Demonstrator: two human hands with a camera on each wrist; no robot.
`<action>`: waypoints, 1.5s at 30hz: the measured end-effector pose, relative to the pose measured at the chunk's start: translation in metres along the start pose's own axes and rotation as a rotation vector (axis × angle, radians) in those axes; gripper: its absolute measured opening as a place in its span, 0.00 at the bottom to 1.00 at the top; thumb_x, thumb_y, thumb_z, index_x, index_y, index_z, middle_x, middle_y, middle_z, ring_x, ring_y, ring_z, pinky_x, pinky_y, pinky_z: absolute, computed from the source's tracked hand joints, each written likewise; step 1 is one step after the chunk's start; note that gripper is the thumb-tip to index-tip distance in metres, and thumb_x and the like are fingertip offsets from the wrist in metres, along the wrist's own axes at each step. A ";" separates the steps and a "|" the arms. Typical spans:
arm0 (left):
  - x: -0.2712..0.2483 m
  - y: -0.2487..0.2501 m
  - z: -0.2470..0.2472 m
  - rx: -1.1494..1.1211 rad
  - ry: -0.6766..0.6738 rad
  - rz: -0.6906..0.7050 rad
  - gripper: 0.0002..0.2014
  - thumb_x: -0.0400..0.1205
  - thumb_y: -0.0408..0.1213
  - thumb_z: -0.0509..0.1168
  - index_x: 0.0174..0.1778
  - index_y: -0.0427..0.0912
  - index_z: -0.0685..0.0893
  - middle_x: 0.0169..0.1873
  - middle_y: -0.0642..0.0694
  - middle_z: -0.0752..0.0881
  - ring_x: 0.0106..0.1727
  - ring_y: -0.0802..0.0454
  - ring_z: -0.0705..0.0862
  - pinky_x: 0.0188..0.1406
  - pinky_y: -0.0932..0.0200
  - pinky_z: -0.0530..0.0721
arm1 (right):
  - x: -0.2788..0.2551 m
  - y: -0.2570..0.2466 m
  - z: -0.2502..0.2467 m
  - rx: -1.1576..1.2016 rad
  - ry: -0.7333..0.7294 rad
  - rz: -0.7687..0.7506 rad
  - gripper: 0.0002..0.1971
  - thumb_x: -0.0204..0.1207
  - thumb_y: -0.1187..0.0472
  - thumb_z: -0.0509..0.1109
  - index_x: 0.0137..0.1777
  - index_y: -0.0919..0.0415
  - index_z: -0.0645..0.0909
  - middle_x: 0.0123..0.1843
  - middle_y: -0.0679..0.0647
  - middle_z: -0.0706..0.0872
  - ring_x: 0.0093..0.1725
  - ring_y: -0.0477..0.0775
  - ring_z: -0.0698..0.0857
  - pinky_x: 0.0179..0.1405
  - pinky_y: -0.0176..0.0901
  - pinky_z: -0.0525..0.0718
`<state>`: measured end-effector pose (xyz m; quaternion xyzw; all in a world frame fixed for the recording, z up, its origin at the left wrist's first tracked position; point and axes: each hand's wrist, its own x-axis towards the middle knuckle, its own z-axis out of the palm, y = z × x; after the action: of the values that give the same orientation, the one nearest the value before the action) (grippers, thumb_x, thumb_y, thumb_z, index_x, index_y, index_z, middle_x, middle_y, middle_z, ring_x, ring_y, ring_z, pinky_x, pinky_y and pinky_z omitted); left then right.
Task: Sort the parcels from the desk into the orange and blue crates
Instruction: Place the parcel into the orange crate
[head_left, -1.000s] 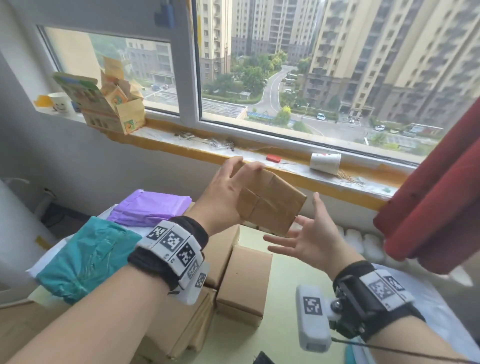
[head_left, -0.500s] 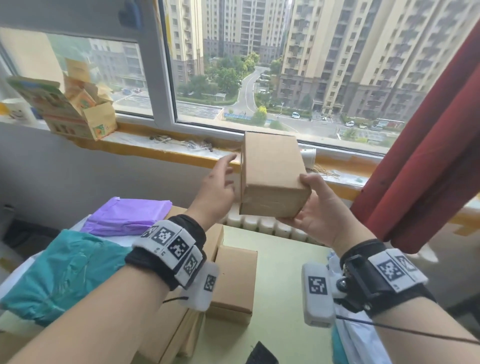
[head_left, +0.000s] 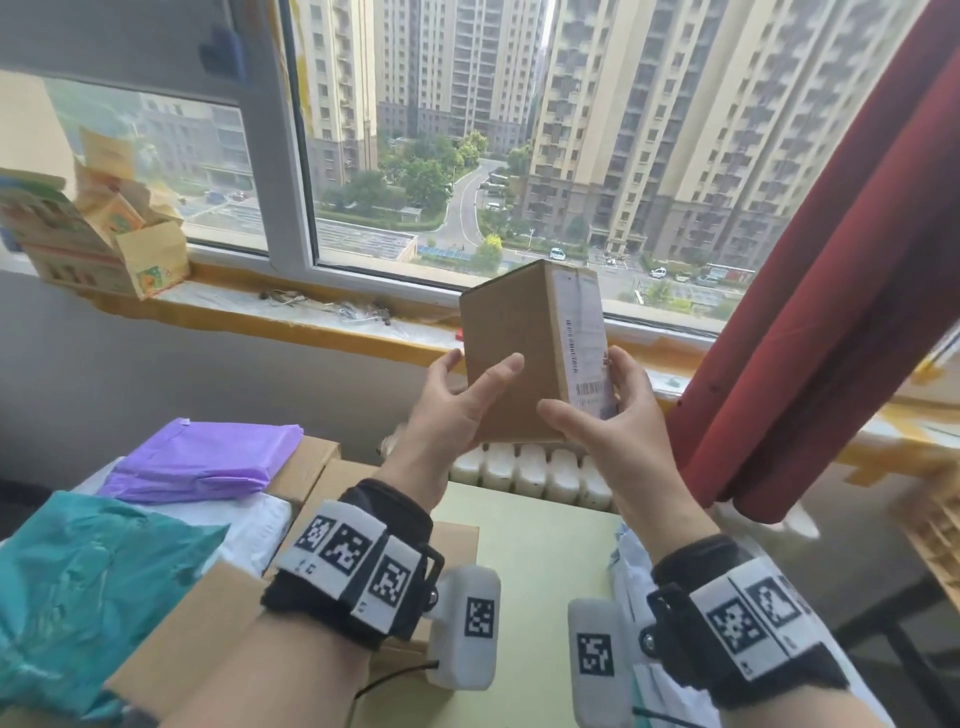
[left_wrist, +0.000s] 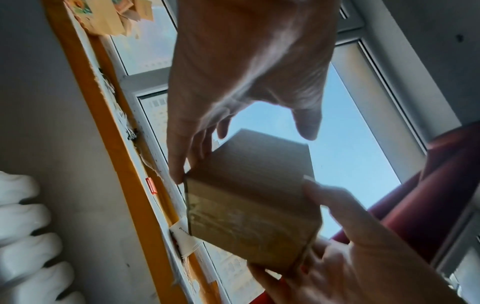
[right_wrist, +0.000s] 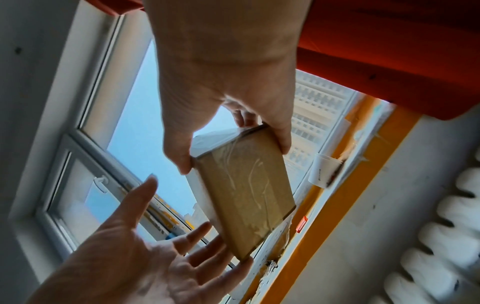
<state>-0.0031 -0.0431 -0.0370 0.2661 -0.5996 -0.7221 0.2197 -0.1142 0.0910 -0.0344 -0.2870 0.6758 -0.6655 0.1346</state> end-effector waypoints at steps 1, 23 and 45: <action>0.001 -0.001 0.003 0.001 0.004 0.017 0.58 0.54 0.71 0.77 0.80 0.66 0.57 0.66 0.51 0.82 0.67 0.50 0.80 0.71 0.41 0.75 | -0.001 -0.002 0.000 -0.048 -0.007 -0.022 0.53 0.57 0.55 0.89 0.81 0.47 0.63 0.69 0.43 0.79 0.67 0.46 0.83 0.64 0.51 0.86; 0.016 0.005 0.013 -0.359 0.116 -0.167 0.48 0.60 0.60 0.76 0.76 0.48 0.68 0.64 0.36 0.80 0.59 0.39 0.83 0.45 0.40 0.90 | 0.004 -0.024 -0.019 0.110 0.030 0.479 0.63 0.51 0.33 0.78 0.87 0.49 0.53 0.82 0.62 0.66 0.74 0.66 0.74 0.60 0.62 0.86; 0.018 -0.005 0.026 -0.029 -0.350 -0.135 0.46 0.58 0.71 0.73 0.73 0.56 0.75 0.71 0.46 0.79 0.76 0.44 0.72 0.75 0.31 0.64 | 0.012 -0.010 -0.050 0.388 -0.014 0.350 0.16 0.72 0.54 0.76 0.58 0.53 0.83 0.47 0.50 0.91 0.60 0.59 0.84 0.68 0.67 0.80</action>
<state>-0.0336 -0.0344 -0.0409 0.1730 -0.5988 -0.7792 0.0668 -0.1496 0.1261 -0.0182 -0.1392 0.5738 -0.7473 0.3048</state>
